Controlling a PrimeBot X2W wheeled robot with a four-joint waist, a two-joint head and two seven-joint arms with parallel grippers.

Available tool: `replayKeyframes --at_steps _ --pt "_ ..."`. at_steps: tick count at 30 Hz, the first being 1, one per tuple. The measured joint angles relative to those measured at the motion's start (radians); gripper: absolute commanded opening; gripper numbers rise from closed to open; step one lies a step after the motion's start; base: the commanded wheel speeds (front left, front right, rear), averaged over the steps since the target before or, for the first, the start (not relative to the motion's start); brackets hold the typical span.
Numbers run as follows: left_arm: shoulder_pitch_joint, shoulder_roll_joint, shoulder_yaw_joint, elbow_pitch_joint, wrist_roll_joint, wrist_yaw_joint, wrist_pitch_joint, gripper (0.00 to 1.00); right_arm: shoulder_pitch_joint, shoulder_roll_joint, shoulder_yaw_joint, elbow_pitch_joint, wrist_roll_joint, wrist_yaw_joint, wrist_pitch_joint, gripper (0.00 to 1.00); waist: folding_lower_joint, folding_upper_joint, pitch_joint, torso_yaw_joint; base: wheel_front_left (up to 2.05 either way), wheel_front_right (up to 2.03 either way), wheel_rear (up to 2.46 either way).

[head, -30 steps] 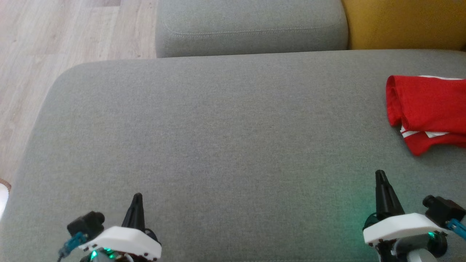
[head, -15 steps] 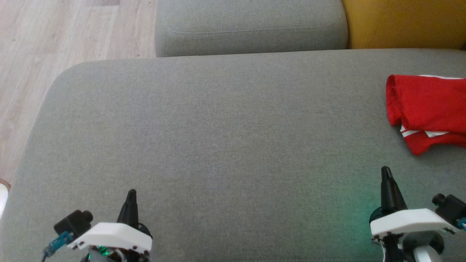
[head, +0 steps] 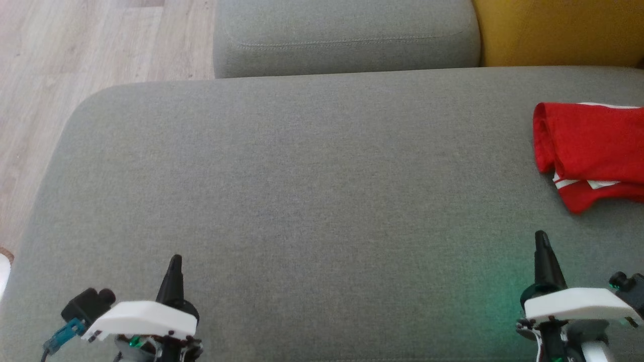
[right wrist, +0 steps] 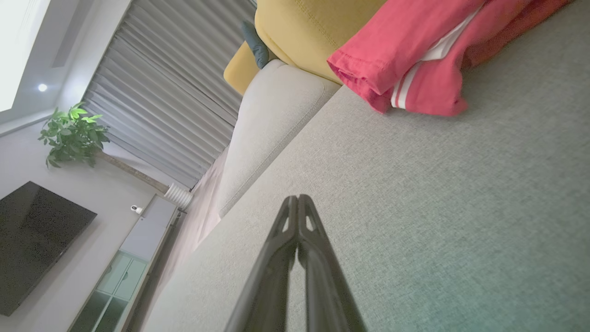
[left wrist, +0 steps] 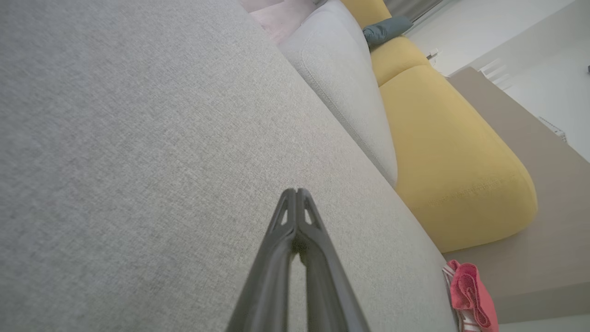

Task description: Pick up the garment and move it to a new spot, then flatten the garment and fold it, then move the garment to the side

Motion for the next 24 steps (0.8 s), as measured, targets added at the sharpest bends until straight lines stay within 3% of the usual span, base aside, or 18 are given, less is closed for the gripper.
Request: replayKeyframes --at_steps 24 --pt "-0.022 0.0 0.064 -0.015 -0.252 -0.044 0.068 0.0 -0.02 0.0 -0.031 -0.004 0.275 0.0 0.055 0.0 0.0 0.0 0.004 -0.002 0.0 0.0 0.0"
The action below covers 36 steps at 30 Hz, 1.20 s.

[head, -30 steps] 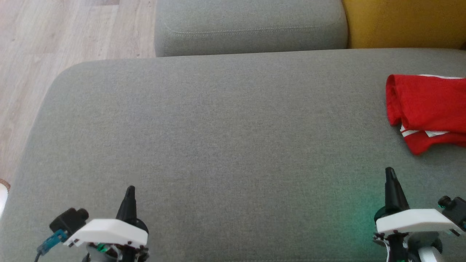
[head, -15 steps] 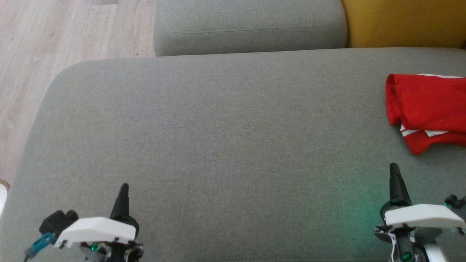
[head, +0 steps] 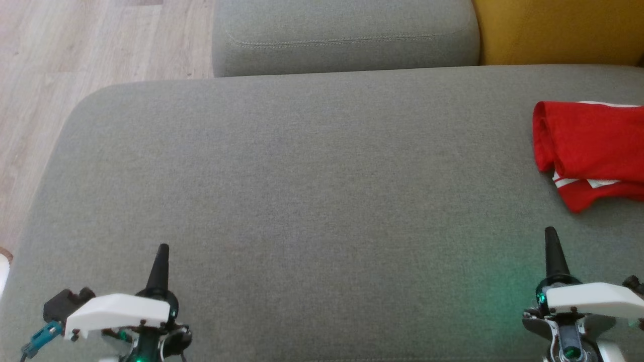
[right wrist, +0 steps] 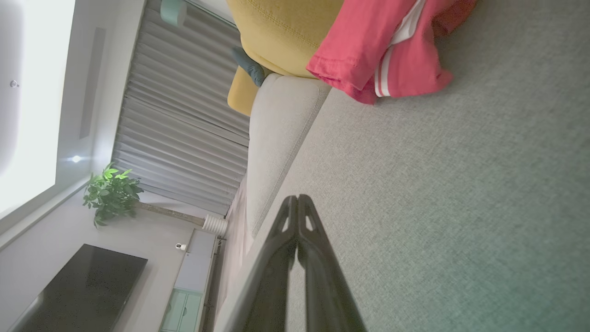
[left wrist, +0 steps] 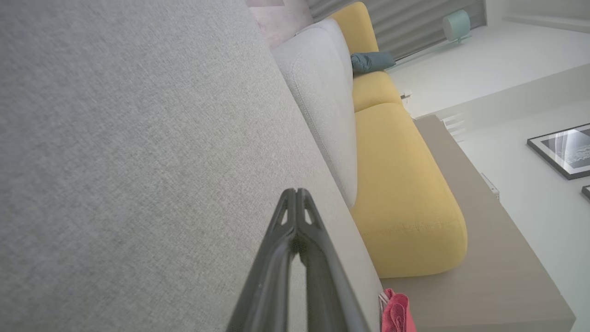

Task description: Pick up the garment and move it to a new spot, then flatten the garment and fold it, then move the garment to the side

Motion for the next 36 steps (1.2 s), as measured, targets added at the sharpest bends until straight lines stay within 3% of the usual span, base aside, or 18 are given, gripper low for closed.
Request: replayKeyframes --at_steps 36 --pt "-0.03 -0.001 0.099 -0.012 -0.373 -0.065 0.103 0.0 -0.028 0.0 -0.045 -0.011 0.411 0.0 0.081 0.0 0.0 0.0 0.006 -0.003 0.0 0.0 0.0"
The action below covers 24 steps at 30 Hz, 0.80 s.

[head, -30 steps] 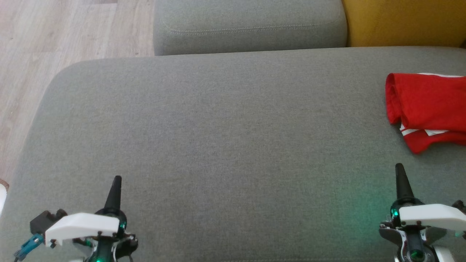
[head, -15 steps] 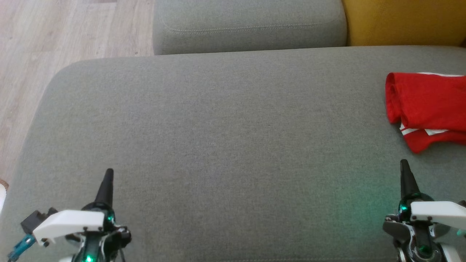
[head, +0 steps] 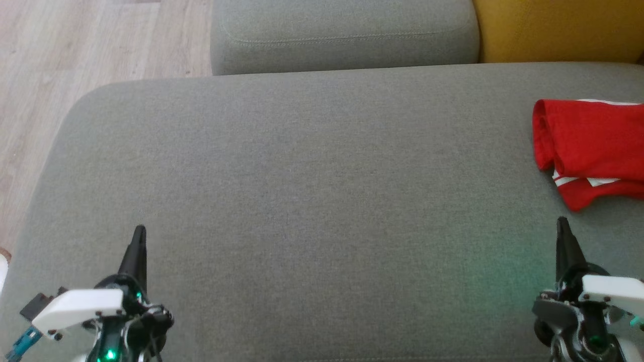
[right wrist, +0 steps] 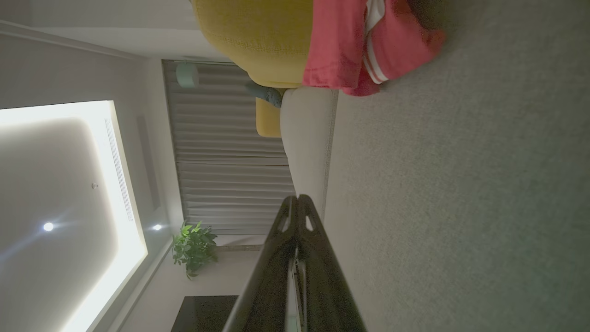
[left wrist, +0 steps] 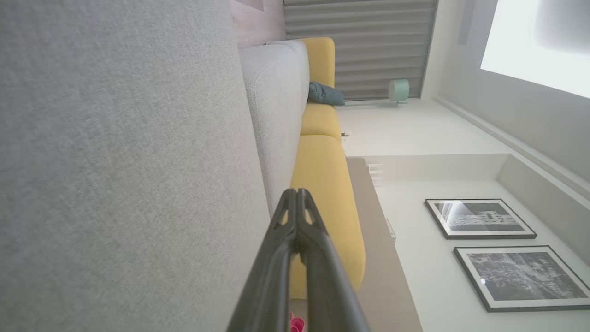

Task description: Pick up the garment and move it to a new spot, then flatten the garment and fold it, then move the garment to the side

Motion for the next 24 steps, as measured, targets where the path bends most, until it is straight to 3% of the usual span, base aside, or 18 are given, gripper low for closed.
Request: replayKeyframes --at_steps 7,24 --pt "-0.014 0.0 0.01 -0.004 -0.071 -0.013 0.02 0.0 -0.014 0.0 -0.013 -0.005 0.078 0.0 0.017 0.0 0.0 0.0 0.001 -0.001 0.0 0.0 0.0" --pt "-0.014 -0.001 0.024 -0.005 -0.075 -0.013 0.021 0.0 -0.014 0.0 -0.016 -0.005 0.081 0.0 0.018 0.0 0.0 0.0 0.001 -0.001 0.0 0.0 0.0"
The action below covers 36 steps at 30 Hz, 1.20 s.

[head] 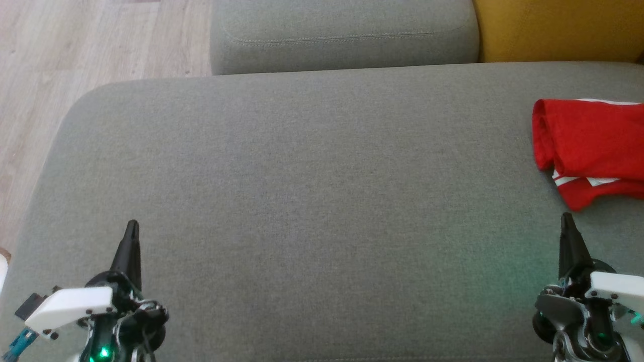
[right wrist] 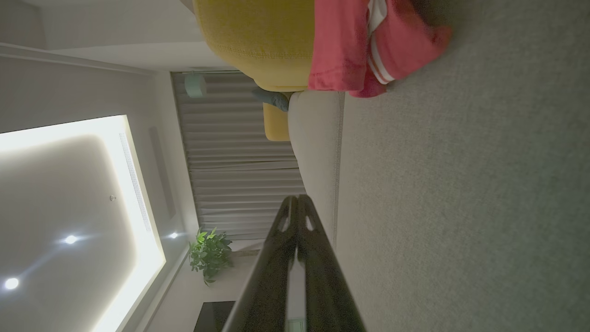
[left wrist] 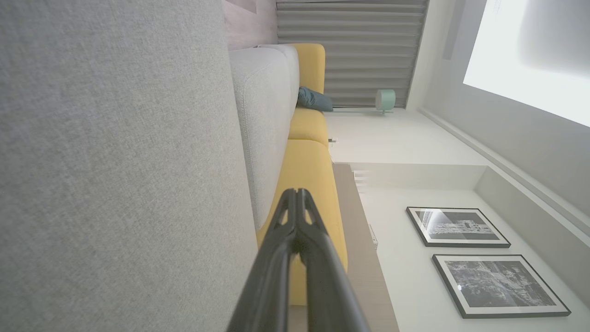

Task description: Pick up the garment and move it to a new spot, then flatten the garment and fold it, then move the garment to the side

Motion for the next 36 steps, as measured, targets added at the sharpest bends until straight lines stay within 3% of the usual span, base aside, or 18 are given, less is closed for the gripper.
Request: replayKeyframes --at_steps 36 --pt "0.0 -0.001 0.004 0.0 0.0 0.0 0.007 0.0 0.0 0.0 -0.003 0.0 0.0 0.0 0.004 0.0 0.0 0.0 0.0 0.0 0.0 0.0 0.0"
